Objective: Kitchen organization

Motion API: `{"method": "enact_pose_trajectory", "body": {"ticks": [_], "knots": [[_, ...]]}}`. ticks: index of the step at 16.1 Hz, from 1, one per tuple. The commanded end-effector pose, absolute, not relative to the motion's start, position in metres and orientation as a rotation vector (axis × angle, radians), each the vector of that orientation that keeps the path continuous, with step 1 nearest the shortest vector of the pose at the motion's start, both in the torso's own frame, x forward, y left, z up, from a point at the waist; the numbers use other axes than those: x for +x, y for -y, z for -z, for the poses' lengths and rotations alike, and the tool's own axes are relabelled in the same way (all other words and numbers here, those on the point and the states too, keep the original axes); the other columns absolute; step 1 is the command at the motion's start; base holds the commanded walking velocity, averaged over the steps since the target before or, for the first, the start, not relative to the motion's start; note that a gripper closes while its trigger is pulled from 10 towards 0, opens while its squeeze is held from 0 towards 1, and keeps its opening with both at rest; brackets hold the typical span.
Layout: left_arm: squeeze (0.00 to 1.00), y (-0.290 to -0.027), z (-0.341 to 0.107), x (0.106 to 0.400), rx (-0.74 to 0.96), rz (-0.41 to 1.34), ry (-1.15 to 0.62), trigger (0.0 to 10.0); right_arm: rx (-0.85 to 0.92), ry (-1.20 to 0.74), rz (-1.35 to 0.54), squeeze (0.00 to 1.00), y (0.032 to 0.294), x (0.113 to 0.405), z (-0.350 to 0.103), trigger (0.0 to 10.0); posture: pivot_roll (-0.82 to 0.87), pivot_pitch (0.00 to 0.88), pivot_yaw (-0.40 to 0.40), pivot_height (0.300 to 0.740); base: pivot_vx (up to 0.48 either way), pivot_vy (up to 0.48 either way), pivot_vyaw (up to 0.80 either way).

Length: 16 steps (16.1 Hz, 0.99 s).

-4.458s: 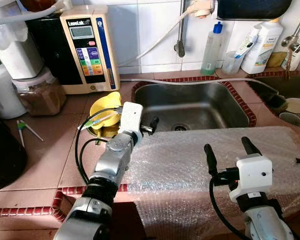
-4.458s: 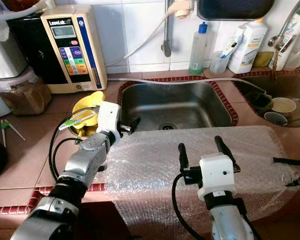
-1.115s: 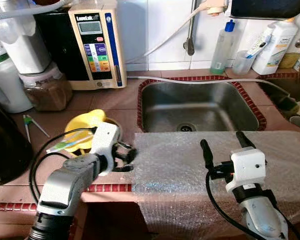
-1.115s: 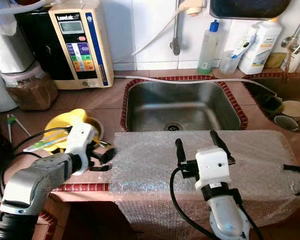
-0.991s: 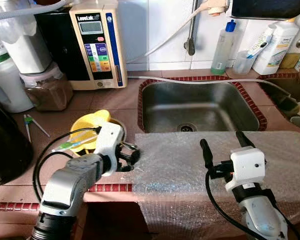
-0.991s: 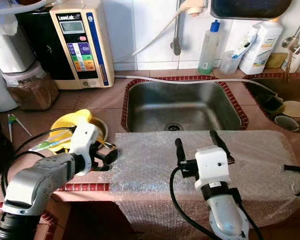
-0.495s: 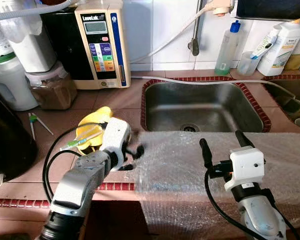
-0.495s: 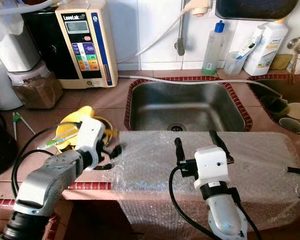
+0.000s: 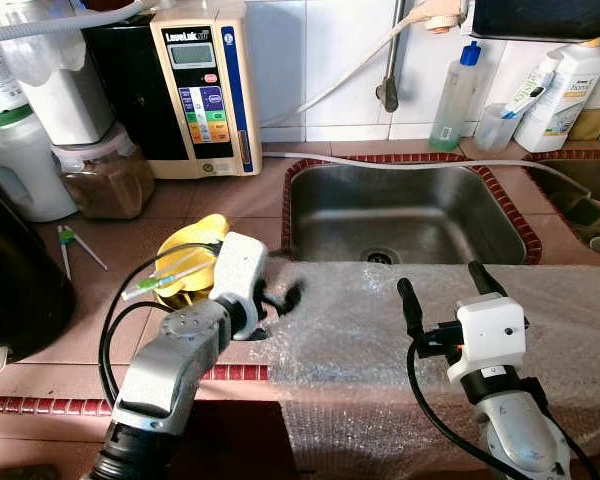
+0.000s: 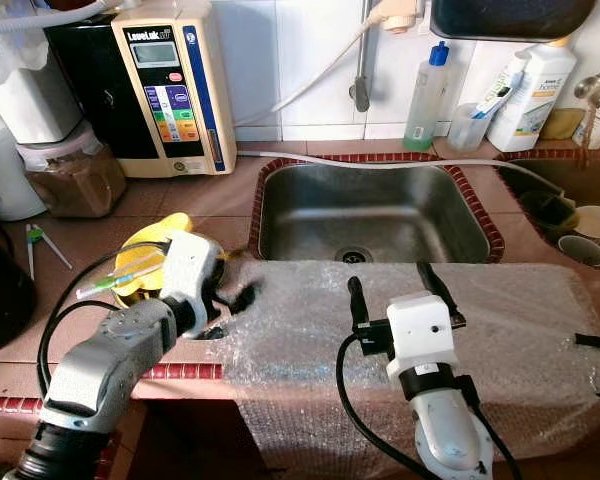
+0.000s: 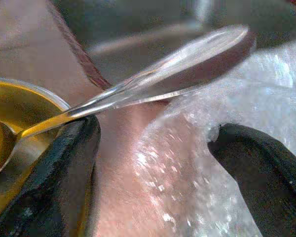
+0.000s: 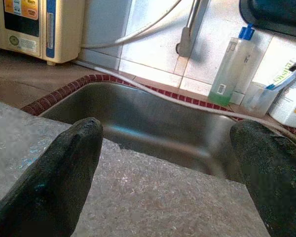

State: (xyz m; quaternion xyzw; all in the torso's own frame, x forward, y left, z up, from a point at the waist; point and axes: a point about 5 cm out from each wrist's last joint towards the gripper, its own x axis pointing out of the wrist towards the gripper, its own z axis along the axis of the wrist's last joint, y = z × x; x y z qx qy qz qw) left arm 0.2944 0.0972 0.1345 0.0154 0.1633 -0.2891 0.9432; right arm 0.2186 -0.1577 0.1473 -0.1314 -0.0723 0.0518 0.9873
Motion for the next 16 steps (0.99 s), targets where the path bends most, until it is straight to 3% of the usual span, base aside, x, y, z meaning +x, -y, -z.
{"method": "enact_pose_trajectory", "body": {"ticks": [1,2,3,4,7,12,16], "knots": [[1.00,-0.096,-0.140,0.292,0.074,0.610,-0.288,10.0,-0.266,0.151,-0.108,0.00,0.157,0.219,-0.148,10.0,0.05,0.006,0.048,0.740,0.000,0.000,0.00],[1.00,-0.097,-0.141,0.293,0.084,0.606,-0.270,10.0,-0.267,0.151,-0.108,0.00,0.157,0.219,-0.148,10.0,0.05,0.004,0.048,0.740,0.000,0.000,0.00],[0.84,-0.099,-0.142,0.294,0.102,0.594,-0.252,10.0,-0.267,0.151,-0.109,0.00,0.156,0.219,-0.147,10.0,0.05,0.004,0.049,0.740,0.000,0.000,0.00],[0.00,-0.104,-0.141,0.294,0.136,0.567,-0.222,10.0,-0.264,0.149,-0.109,0.00,0.156,0.219,-0.147,10.0,0.05,0.005,0.048,0.740,0.000,0.000,0.00],[0.00,-0.112,-0.136,0.293,0.157,0.542,-0.194,10.0,-0.264,0.146,-0.110,0.00,0.156,0.219,-0.145,10.0,0.05,0.005,0.050,0.740,0.000,0.000,0.00],[0.00,-0.122,-0.128,0.274,0.237,0.702,-0.128,10.0,-0.264,0.146,-0.113,0.00,0.156,0.219,-0.145,10.0,0.06,0.004,0.046,0.740,0.000,0.000,0.00],[0.00,-0.122,-0.132,0.272,0.266,0.708,-0.055,10.0,-0.267,0.147,-0.118,0.00,0.157,0.219,-0.145,10.0,0.06,0.003,0.044,0.740,0.000,0.000,0.00]]}}
